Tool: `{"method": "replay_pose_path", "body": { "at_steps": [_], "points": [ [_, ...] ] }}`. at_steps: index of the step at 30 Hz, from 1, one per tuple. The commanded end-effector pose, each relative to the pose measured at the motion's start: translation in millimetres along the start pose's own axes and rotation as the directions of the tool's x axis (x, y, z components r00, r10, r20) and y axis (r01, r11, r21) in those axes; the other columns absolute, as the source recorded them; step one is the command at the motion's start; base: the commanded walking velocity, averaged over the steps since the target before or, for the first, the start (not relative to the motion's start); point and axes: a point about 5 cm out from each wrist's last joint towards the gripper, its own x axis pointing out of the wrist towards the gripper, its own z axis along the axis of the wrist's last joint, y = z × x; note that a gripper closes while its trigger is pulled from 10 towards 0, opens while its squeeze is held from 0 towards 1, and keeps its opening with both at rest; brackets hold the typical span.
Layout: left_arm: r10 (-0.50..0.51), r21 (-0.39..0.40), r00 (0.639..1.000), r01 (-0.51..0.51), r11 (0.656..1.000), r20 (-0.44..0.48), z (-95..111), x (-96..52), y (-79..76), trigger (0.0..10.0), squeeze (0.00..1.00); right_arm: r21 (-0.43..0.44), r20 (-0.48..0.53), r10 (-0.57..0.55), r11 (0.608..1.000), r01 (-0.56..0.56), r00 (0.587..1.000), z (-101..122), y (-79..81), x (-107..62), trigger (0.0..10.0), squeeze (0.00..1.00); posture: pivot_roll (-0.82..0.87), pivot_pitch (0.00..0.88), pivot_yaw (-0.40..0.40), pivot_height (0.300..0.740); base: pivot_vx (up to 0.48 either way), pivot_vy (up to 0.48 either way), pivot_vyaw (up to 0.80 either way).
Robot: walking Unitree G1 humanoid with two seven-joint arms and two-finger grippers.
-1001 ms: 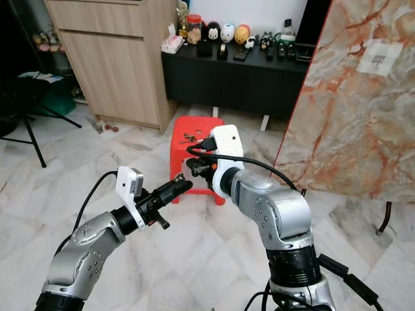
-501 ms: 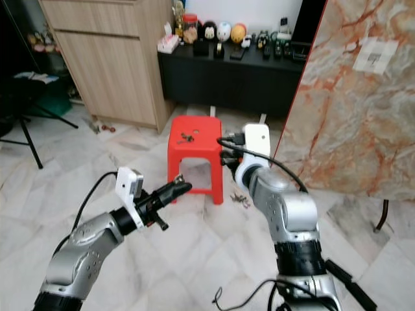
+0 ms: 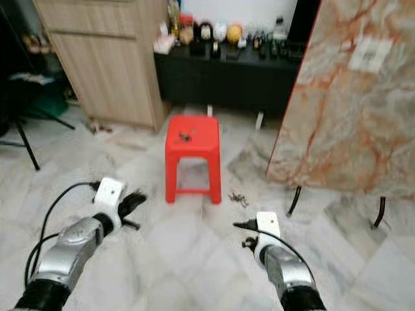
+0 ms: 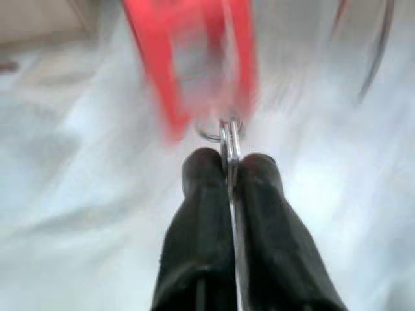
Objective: Hang keys on a hook
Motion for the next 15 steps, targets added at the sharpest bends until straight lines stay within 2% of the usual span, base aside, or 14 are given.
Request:
{"method": "replay_pose_path", "body": {
  "at_steps": [1,2,3,4,5,6,8,10,11,13,15],
  "points": [
    [-0.056,0.139,0.973,0.088,0.986,-0.222,-49,-3.2,-21.5,10.0,0.00,-0.023,-0.033,-0.012,1.000,0.011,0.999,-12,-2.3,1.4,10.0,0.00,-0.01,0.039,-0.031,0.740,0.000,0.000,0.00],
    [-0.130,0.322,0.904,0.276,0.906,-0.408,-92,-17.1,-40.2,10.0,0.00,-0.043,-0.029,-0.009,0.999,0.007,1.000,-14,-1.5,2.5,10.0,0.00,-0.02,0.040,-0.026,0.740,0.000,0.000,0.00],
    [-0.136,0.251,0.909,0.249,0.935,-0.393,-96,-19.0,-43.9,10.0,0.00,-0.056,-0.012,-0.006,0.998,0.005,1.000,-11,-1.7,2.5,10.0,0.00,-0.03,0.039,-0.028,0.740,0.000,0.000,0.00],
    [-0.136,0.251,0.909,0.249,0.935,-0.393,-96,-19.0,-43.9,10.0,0.00,-0.056,-0.012,-0.006,0.998,0.005,1.000,-11,-1.7,2.5,10.0,0.00,-0.03,0.039,-0.028,0.740,0.000,0.000,0.00],
    [-0.123,0.119,0.937,0.170,0.978,-0.326,-90,-17.2,-45.2,10.0,0.00,-0.068,0.016,-0.003,0.998,0.004,1.000,-4,-3.0,1.8,10.0,0.00,-0.02,0.038,-0.032,0.740,0.000,0.000,0.00],
    [-0.111,0.102,0.949,0.147,0.984,-0.294,-84,-14.3,-44.7,10.0,0.00,-0.072,0.033,-0.004,0.997,0.006,0.999,0,-4.2,2.0,10.0,0.00,-0.02,0.038,-0.032,0.740,0.000,0.000,0.00],
    [-0.119,0.137,0.959,0.157,0.978,-0.256,-72,-9.0,-44.4,10.0,0.00,-0.090,0.065,-0.005,0.996,0.011,0.998,10,-5.9,2.1,10.0,0.00,-0.01,0.029,-0.039,0.740,0.000,0.000,0.00],
    [-0.125,0.129,0.970,0.155,0.979,-0.210,-59,-2.9,-42.2,10.0,0.00,-0.115,0.103,0.001,0.993,0.011,0.995,24,-5.6,1.8,10.0,0.00,-0.02,0.022,-0.042,0.740,0.000,0.000,0.00],
    [-0.125,0.129,0.970,0.155,0.979,-0.210,-59,-2.9,-42.2,10.0,0.00,-0.115,0.103,0.001,0.993,0.011,0.995,24,-5.6,1.8,10.0,0.00,-0.02,0.022,-0.042,0.740,0.000,0.000,0.00],
    [-0.111,0.100,0.982,0.127,0.987,-0.156,-45,1.1,-37.1,10.0,0.00,-0.133,0.137,0.005,0.991,0.014,0.990,36,-5.1,0.6,10.0,0.00,-0.02,0.017,-0.041,0.740,0.000,0.000,0.00],
    [-0.060,0.043,0.996,0.063,0.997,-0.062,-27,5.5,-26.0,10.0,0.00,-0.151,0.205,-0.002,0.988,0.034,0.979,54,-5.8,-2.5,10.0,0.00,-0.02,0.015,-0.040,0.740,0.000,0.000,0.00]
  ]
}}
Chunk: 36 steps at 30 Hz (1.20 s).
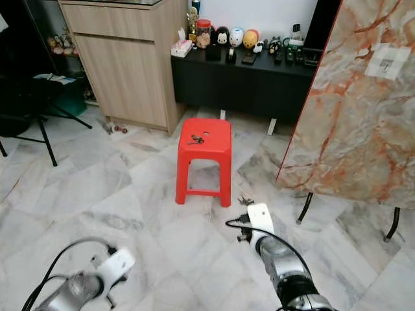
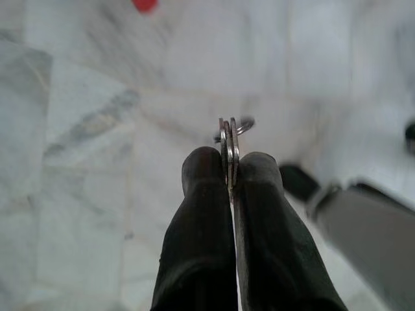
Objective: Hang keys on a hook
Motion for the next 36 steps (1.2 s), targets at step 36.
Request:
{"method": "replay_pose_path", "body": {
  "at_steps": [36],
  "points": [
    [-0.174,-0.045,0.544,0.366,0.929,0.821,177,-101.0,49.9,10.0,0.00,-0.535,0.639,0.500,0.835,-0.130,0.585,127,-5.2,-86.3,10.0,0.00,0.02,0.000,-0.051,0.740,0.000,0.000,0.00]
  ]
}}
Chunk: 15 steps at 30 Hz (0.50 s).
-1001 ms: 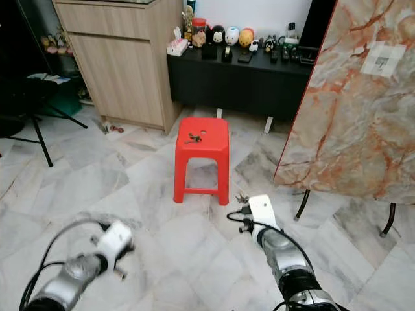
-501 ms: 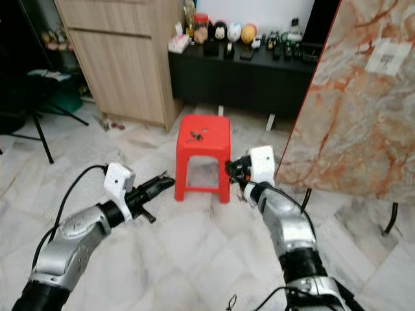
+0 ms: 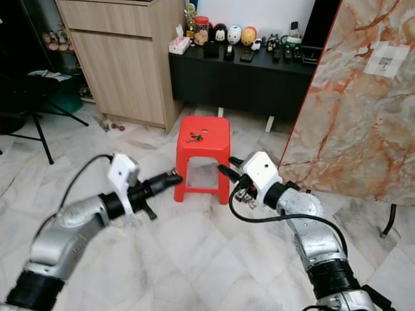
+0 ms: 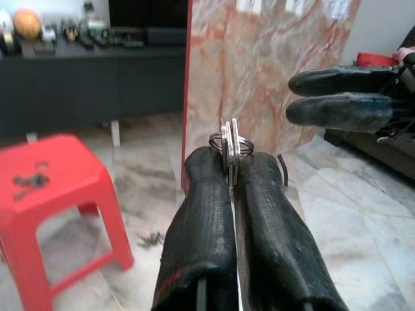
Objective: Hang keys on a hook
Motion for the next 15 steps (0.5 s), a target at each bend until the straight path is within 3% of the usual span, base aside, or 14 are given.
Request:
{"method": "replay_pose_path", "body": {
  "at_steps": [1,3,7,15],
  "points": [
    [-0.034,-0.010,0.999,0.034,0.999,0.009,5,1.4,-3.0,10.0,0.00,0.003,0.084,-0.028,1.000,0.028,0.996,9,-2.5,-2.0,10.0,0.00,0.02,0.000,-0.051,0.740,0.000,0.000,0.00],
    [-0.078,-0.022,0.997,0.078,0.997,0.014,9,3.6,-8.6,10.0,0.00,-0.028,0.145,0.026,0.999,-0.023,0.989,14,10.4,0.1,10.0,0.00,0.02,0.000,-0.053,0.740,0.000,0.000,0.00],
    [-0.116,-0.040,0.993,0.117,0.992,0.029,13,5.8,-13.6,10.0,0.00,-0.049,0.145,0.083,0.996,-0.077,0.986,12,20.4,1.8,10.0,0.00,0.03,0.000,-0.056,0.740,0.000,0.000,0.00],
    [-0.218,-0.071,0.976,0.218,0.973,-0.001,8,6.2,-30.3,10.0,0.00,-0.070,0.144,0.111,0.992,-0.102,0.983,10,26.0,2.4,10.0,0.00,0.02,0.000,-0.057,0.740,0.000,0.000,0.00]
  ]
}}
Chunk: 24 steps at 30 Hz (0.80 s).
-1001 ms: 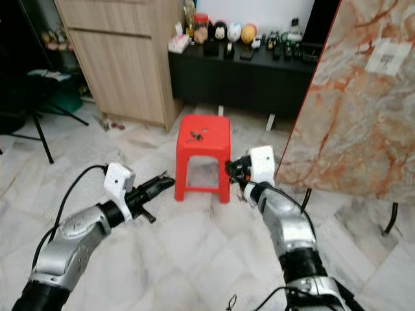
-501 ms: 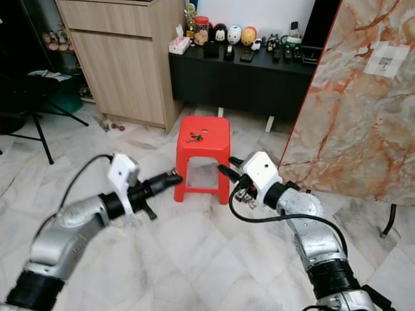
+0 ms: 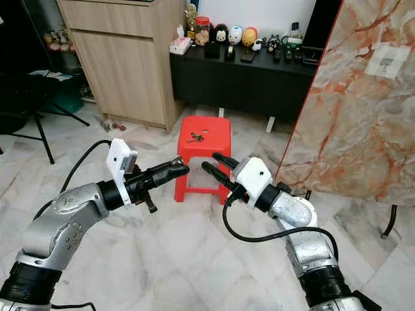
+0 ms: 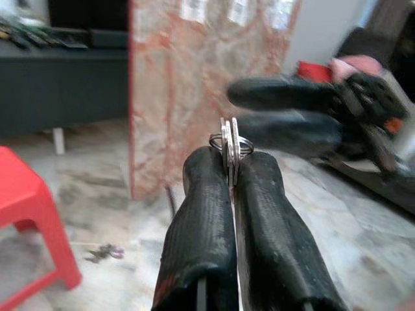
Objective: Hang keys on a hook
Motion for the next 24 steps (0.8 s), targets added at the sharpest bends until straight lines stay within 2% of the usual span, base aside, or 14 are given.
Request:
{"method": "replay_pose_path", "body": {
  "at_steps": [1,8,18,22,24],
  "points": [
    [-0.064,-0.005,0.998,0.064,0.998,-0.018,-1,3.0,-10.3,10.0,0.00,-0.003,0.002,0.024,1.000,-0.024,1.000,-1,4.8,-1.3,10.0,0.00,0.02,0.000,-0.059,0.740,0.000,0.000,0.00],
    [-0.092,0.007,0.992,0.093,0.996,-0.082,-11,0.7,-15.9,10.0,0.00,0.003,-0.020,0.010,1.000,-0.010,1.000,-6,3.5,-2.0,10.0,0.00,0.02,0.000,-0.060,0.740,0.000,0.000,0.00],
    [-0.096,0.000,0.992,0.097,0.995,-0.080,-11,1.6,-18.4,10.0,0.00,0.031,-0.022,-0.011,0.999,0.012,1.000,-9,3.6,0.2,10.0,0.00,0.02,0.000,-0.065,0.740,0.000,0.000,0.00],
    [-0.107,-0.007,0.992,0.107,0.994,-0.073,-10,2.7,-19.9,10.0,0.00,0.040,0.010,0.003,0.999,-0.003,1.000,-3,5.5,3.1,10.0,0.00,0.02,0.000,-0.066,0.740,0.000,0.000,0.00],
    [-0.124,-0.010,0.990,0.124,0.992,-0.070,-8,5.2,-22.5,10.0,0.00,0.114,0.060,0.016,0.993,-0.022,0.998,3,6.2,4.8,10.0,0.00,0.02,0.000,-0.067,0.740,0.000,0.000,0.00]
  ]
}}
